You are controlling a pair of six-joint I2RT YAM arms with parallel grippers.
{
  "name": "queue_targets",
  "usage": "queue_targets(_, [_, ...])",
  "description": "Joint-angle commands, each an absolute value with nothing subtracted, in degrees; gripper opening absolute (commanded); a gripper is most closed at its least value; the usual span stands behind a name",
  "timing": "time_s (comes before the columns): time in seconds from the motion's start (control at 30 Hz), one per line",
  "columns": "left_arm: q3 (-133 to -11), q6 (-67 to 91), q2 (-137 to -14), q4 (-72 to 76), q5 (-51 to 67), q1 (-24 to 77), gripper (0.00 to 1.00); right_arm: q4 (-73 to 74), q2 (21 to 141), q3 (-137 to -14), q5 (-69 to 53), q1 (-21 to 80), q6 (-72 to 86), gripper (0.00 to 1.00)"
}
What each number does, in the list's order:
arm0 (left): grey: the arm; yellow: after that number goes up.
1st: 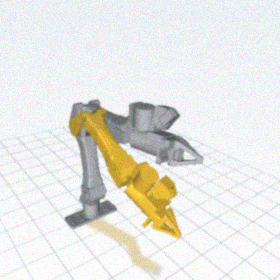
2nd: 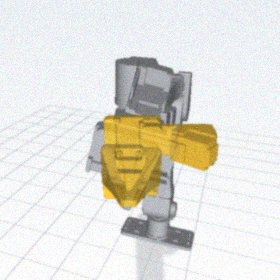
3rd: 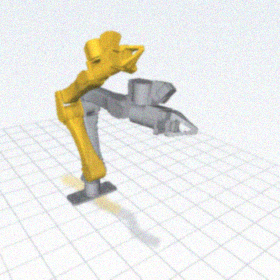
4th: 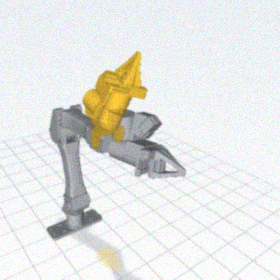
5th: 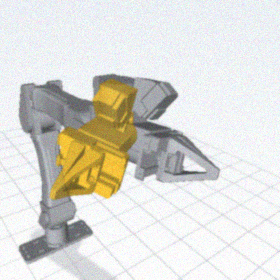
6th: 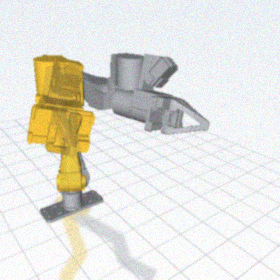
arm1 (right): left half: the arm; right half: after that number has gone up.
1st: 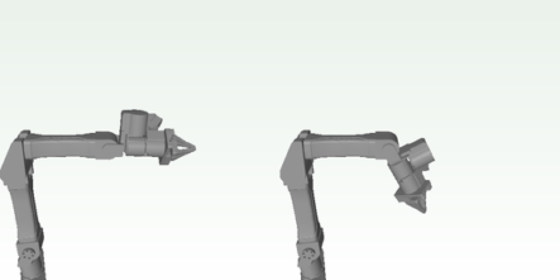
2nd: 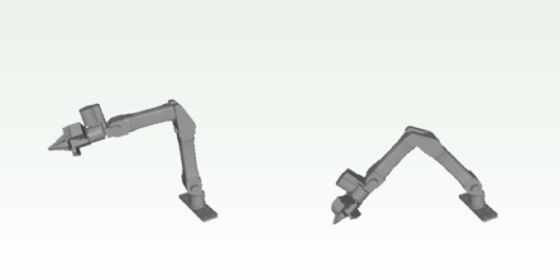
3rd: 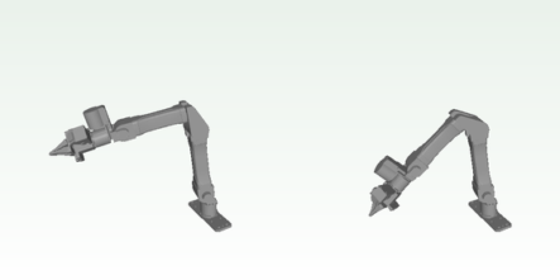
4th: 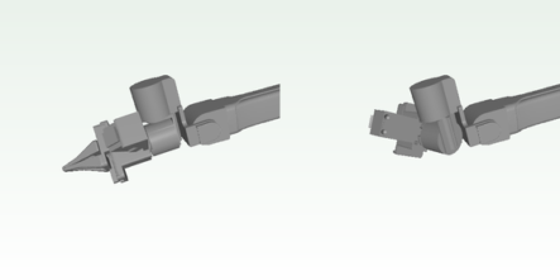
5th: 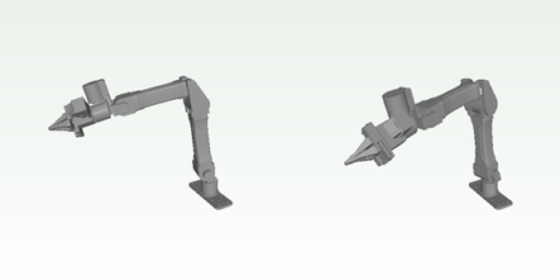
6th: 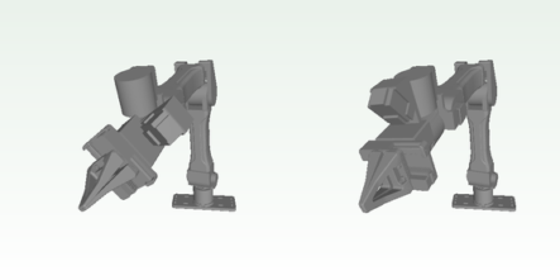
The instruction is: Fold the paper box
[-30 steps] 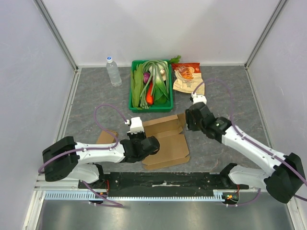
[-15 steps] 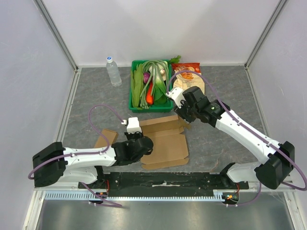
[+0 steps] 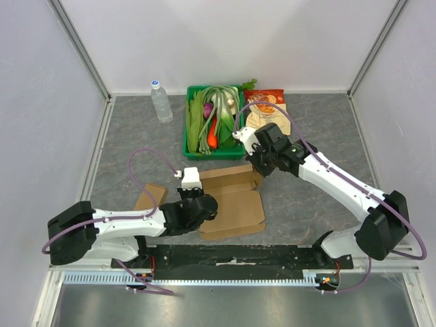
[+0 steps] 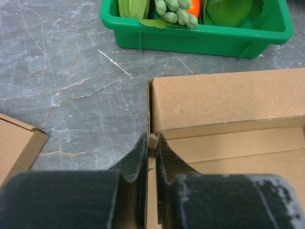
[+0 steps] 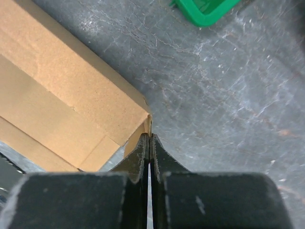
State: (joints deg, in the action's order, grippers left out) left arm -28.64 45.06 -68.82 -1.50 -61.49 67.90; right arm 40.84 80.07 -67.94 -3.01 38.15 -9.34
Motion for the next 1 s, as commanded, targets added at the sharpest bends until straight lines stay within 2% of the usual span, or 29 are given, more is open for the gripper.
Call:
queue_targets(0.0, [-31.0,44.3,-71.7,6.7,-65.1,68.2,0.02,38.6,82.1,-68.2,-4.2,38.5,13.4,0.0])
queue_targets(0.07, [-32.0,44.7,-73.0,6.6,-65.0,68.2,0.02,39.5,81.7,-67.5,1.9,38.3,27.5,0.0])
queue_targets(0.13, [-32.0,46.2,-74.4,6.7,-64.7,68.2,0.02,38.6,80.2,-66.3,3.9,38.3,34.8,0.0])
queue_targets(0.27, [-31.6,48.3,-75.0,4.8,-64.0,68.2,0.02,36.1,77.7,-65.3,7.3,38.1,38.3,0.02])
queue_targets(0.37, [-30.9,48.6,-74.0,4.6,-64.2,68.2,0.02,33.1,76.9,-63.1,5.5,37.5,31.7,0.11])
queue_targets(0.4, [-30.8,48.5,-73.9,4.6,-64.3,68.2,0.02,31.3,76.6,-61.1,2.6,37.6,26.6,0.15])
queue_targets(0.47, [-30.5,48.3,-73.4,4.6,-64.4,68.2,0.02,27.3,75.8,-59.5,-2.1,37.4,20.9,0.17])
queue_targets(0.5, [-30.4,48.1,-73.3,4.7,-64.3,68.2,0.02,25.7,75.0,-57.0,-5.2,37.4,18.9,0.25])
queue_targets(0.63, [-29.8,47.5,-72.7,4.4,-64.1,68.2,0.02,19.5,72.3,-52.6,-13.5,36.9,11.6,0.33])
queue_targets(0.77, [-29.3,46.9,-71.4,4.4,-64.0,68.2,0.02,20.6,71.3,-51.9,-18.3,36.0,9.8,0.38])
queue_targets(0.97, [-29.4,46.5,-71.8,4.8,-63.9,68.2,0.02,21.5,67.7,-50.3,-26.2,35.8,7.1,0.61])
